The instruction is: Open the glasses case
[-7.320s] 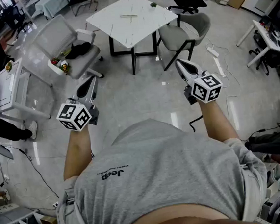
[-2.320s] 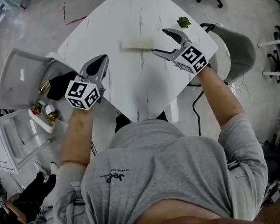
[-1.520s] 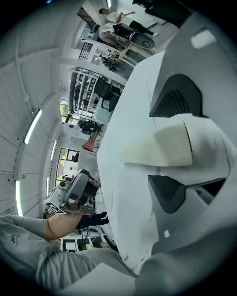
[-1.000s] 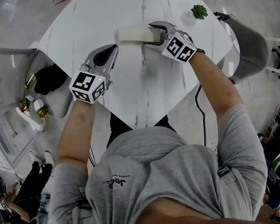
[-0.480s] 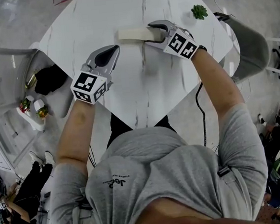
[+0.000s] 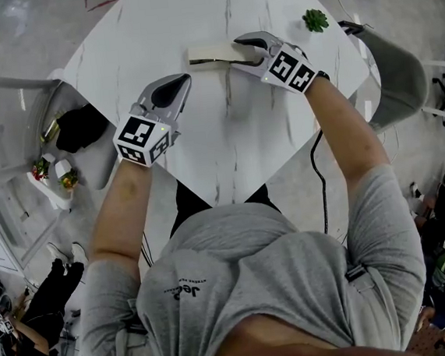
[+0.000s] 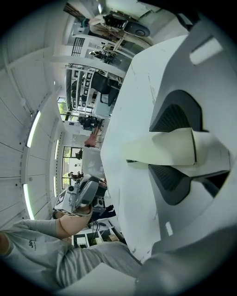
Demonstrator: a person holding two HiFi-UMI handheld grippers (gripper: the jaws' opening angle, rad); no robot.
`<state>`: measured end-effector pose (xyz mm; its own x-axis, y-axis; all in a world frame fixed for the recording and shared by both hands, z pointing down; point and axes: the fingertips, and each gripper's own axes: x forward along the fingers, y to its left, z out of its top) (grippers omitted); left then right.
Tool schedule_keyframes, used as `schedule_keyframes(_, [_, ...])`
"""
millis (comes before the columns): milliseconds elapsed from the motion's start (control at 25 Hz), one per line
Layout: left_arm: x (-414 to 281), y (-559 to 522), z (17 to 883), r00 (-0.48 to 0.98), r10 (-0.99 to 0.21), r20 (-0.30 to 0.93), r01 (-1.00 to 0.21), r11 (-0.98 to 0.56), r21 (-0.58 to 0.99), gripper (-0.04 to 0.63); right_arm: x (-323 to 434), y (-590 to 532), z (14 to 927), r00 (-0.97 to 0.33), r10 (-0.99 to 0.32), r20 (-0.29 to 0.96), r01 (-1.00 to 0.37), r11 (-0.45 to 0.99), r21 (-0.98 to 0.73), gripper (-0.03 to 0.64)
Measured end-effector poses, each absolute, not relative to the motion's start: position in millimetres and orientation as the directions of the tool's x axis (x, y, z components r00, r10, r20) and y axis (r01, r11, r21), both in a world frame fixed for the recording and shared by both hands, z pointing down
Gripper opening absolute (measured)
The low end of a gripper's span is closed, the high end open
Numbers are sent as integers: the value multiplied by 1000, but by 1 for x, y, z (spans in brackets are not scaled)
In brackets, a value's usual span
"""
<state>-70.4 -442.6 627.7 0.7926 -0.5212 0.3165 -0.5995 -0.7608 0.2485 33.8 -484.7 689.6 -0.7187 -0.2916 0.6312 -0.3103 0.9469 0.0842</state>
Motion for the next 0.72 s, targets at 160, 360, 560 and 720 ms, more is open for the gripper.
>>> schedule_keyframes(160, [-70, -442, 627, 793, -519, 318, -598, -762, 247, 49, 33, -489, 683, -724, -305, 619, -310, 945, 103, 168])
schedule_keyframes(360, [-71, -442, 627, 792, -520, 320, -600, -762, 244, 49, 35, -498, 676, -714, -347, 608, -327, 933, 149, 97])
schedule_keyframes(560, [-74, -441, 627, 790, -524, 320, -603, -760, 243, 49, 37, -508, 675, -691, -387, 611, -342, 919, 196, 65])
schedule_keyframes(720, [-77, -442, 626, 786, -530, 320, -608, -756, 242, 49, 41, -517, 680, -658, -418, 627, -357, 905, 229, 49])
